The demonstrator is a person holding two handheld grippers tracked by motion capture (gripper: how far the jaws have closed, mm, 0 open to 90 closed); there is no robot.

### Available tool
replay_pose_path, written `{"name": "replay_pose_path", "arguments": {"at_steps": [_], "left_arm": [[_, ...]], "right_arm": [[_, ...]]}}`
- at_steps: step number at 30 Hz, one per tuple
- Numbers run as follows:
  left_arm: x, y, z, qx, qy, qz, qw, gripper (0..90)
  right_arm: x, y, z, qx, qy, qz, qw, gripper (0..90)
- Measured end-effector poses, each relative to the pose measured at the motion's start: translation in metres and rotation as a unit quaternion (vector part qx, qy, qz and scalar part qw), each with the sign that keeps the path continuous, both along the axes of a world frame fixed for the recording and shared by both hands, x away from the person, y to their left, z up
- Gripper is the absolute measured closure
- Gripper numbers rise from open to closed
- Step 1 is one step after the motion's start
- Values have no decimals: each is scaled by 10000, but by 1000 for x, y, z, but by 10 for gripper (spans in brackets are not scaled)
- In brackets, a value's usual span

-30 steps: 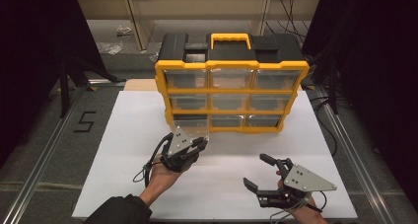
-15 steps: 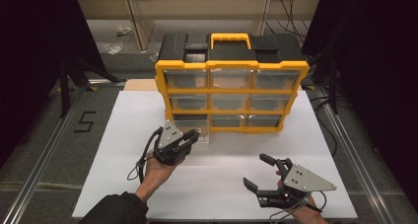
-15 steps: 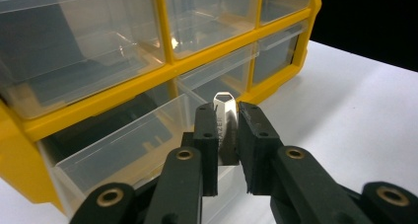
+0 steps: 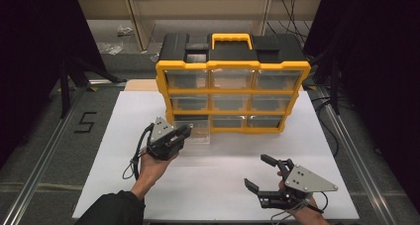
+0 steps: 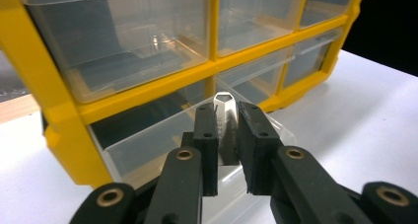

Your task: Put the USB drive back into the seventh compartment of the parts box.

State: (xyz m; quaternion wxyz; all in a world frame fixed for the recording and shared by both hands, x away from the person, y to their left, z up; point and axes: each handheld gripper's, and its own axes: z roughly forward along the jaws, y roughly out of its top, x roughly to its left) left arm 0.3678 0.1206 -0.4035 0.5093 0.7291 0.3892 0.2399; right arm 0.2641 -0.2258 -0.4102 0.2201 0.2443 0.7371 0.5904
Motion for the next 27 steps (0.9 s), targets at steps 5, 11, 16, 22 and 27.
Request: {"name": "replay_pose_path", "arguments": {"at_steps": [5, 11, 16, 22, 27], "left_arm": [[2, 3, 0, 28, 34, 112, 9999, 786], [4, 8, -1, 22, 69, 188, 9998, 786], [7, 11, -2, 119, 166, 341, 9992, 785], [10, 17, -5, 117, 223, 465, 9986, 785], [11, 19, -6, 137, 254, 513, 9983, 785]], "right_arm": [[0, 0, 0, -2, -5, 7, 10000, 178], [0, 0, 0, -4, -9, 2, 10000, 178], [0, 0, 0, -2, -5, 1, 10000, 179], [0, 0, 0, -2, -4, -1, 10000, 180], [0, 0, 0, -3, -3, -2, 10000, 181]]}}
